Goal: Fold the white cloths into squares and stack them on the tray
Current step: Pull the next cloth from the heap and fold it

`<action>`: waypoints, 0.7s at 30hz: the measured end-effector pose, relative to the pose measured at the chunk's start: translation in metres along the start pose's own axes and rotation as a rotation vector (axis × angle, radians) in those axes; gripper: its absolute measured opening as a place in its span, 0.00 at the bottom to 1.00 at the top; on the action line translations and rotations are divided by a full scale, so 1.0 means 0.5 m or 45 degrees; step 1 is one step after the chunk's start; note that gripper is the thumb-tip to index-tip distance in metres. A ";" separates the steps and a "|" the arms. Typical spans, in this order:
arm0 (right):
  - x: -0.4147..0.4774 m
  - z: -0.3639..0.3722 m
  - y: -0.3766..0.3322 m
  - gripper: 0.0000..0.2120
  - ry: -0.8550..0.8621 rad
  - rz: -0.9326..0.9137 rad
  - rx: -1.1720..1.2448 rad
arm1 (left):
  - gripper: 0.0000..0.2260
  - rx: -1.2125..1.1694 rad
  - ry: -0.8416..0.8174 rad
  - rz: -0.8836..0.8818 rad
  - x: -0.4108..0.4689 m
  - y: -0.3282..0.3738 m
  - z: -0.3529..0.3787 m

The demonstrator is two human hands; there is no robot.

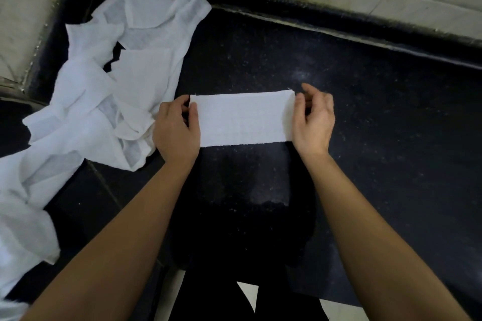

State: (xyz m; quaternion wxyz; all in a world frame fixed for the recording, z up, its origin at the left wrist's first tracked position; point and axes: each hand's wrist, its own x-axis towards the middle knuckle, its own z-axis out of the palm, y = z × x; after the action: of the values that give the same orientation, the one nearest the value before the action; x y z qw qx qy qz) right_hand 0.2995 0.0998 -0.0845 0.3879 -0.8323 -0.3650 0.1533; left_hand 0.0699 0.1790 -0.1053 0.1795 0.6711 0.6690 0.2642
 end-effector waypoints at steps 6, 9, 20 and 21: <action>-0.028 0.076 -0.122 0.16 -0.047 -0.021 0.558 | 0.13 0.067 0.057 0.127 -0.001 -0.001 0.006; -0.037 0.147 -0.164 0.18 -0.202 0.119 0.760 | 0.12 0.110 0.061 0.143 0.000 -0.004 0.007; 0.033 0.052 -0.045 0.17 0.011 0.264 0.718 | 0.12 0.147 0.087 0.191 0.004 -0.013 0.019; 0.037 0.049 -0.041 0.17 0.019 0.265 0.727 | 0.12 0.143 0.085 0.189 0.004 -0.013 0.020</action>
State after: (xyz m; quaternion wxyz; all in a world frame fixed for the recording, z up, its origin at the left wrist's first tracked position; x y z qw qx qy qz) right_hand 0.2890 0.1351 -0.0845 0.5911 -0.7237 -0.2169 0.2824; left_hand 0.0704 0.1823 -0.1169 0.0992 0.7187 0.6368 0.2610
